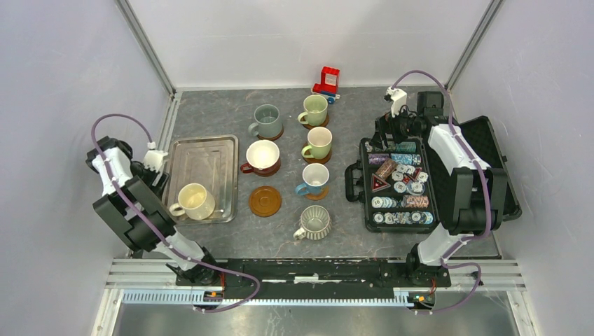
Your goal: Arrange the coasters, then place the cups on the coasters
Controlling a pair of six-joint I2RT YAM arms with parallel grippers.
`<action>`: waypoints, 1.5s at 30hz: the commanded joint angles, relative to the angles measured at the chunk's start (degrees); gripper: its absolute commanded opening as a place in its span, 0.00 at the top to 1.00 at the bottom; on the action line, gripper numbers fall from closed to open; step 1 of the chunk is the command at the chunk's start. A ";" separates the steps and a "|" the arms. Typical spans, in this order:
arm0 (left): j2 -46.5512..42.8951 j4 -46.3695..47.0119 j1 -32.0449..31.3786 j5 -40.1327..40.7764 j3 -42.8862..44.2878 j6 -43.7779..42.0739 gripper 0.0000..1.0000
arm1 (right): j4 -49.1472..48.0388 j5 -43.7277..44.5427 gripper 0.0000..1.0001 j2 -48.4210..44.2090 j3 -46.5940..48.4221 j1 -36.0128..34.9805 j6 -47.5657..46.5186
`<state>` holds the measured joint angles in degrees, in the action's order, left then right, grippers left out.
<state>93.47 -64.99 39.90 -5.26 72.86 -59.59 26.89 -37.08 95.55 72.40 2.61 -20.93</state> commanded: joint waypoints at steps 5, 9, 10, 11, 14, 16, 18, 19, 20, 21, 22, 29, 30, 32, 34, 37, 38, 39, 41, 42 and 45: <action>-10.61 -3.82 0.79 -11.71 -9.45 -30.80 0.16 | 1.48 -1.28 0.02 -0.12 4.89 -0.22 -1.34; -8.87 -3.83 0.36 -15.46 -10.37 -30.92 0.16 | 2.41 -1.25 0.02 -0.19 5.38 -0.23 -2.19; -7.86 -3.75 0.37 -15.91 -10.37 -30.54 0.16 | 2.54 -1.25 0.02 -0.31 5.39 -0.24 -2.44; -6.94 -3.74 0.35 -16.39 -10.37 -30.34 0.17 | 2.67 -1.28 0.02 -0.28 5.38 -0.26 -2.53; -5.85 -3.20 0.27 -18.86 -11.32 -30.75 0.19 | 3.07 -1.35 0.02 -0.27 5.56 -0.24 -2.80; -5.77 -1.79 -0.10 -19.70 -12.78 -31.11 0.21 | 3.39 -1.40 0.02 -0.27 5.73 -0.24 -3.04; -5.33 -0.17 -0.41 -19.79 -14.27 -31.02 0.25 | 4.01 -1.36 0.02 -0.27 6.16 -0.24 -3.61; -5.02 0.41 -0.46 -19.84 -14.82 -31.02 0.28 | 4.27 -1.29 0.02 -0.25 6.28 -0.19 -4.00; -4.56 0.90 -0.44 -19.84 -15.27 -31.19 0.30 | 4.60 -1.18 0.02 -0.42 6.28 -0.24 -4.35; -4.22 1.31 -0.44 -19.88 -15.69 -31.57 0.33 | 4.86 -1.09 0.02 -0.51 6.26 -0.24 -4.67; -3.82 1.77 -0.43 -19.99 -16.17 -31.79 0.34 | 5.08 -0.99 0.02 -0.61 6.13 -0.24 -5.02; -2.50 4.52 -0.48 -21.55 -16.96 -29.79 0.53 | 6.48 0.39 0.02 -1.82 5.30 -0.22 -6.57; -2.63 4.51 -0.44 -21.63 -16.99 -29.79 0.58 | 6.65 0.58 0.02 -1.85 5.21 -0.24 -6.72; -3.39 4.52 -0.38 -22.17 -16.96 -29.63 0.69 | 6.85 0.61 0.02 -1.90 5.21 -0.24 -6.76; -4.52 4.53 -0.36 -22.84 -16.88 -28.99 0.79 | 6.70 0.52 0.02 -1.93 5.05 -0.24 -6.59; -6.39 4.29 -0.38 -23.87 -16.29 -27.04 0.94 | 6.17 0.34 0.02 -1.96 4.47 -0.24 -5.98; -7.18 3.88 -0.36 -24.49 -15.74 -26.05 0.96 | 6.08 0.26 0.02 -2.07 4.30 -0.24 -5.76; -7.98 3.59 -0.43 -25.62 -15.12 -24.66 0.97 | 5.94 0.17 0.02 -2.11 4.11 -0.24 -5.58; -10.57 3.46 -0.48 -28.51 -14.06 -21.22 0.98 | 5.58 0.12 0.02 -2.22 3.76 -0.24 -5.20; -12.43 3.45 -0.59 -30.13 -13.70 -19.64 0.98 | 5.41 0.12 0.02 -2.21 3.63 -0.24 -4.94; -17.24 3.45 -2.93 -32.32 -13.18 -14.77 0.98 | 5.04 -0.01 0.02 -2.02 3.54 -0.24 -4.07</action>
<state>84.55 -61.17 39.29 -27.92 55.99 -82.54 33.47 -36.86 95.53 76.05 2.61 -26.37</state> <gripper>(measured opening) 0.272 0.980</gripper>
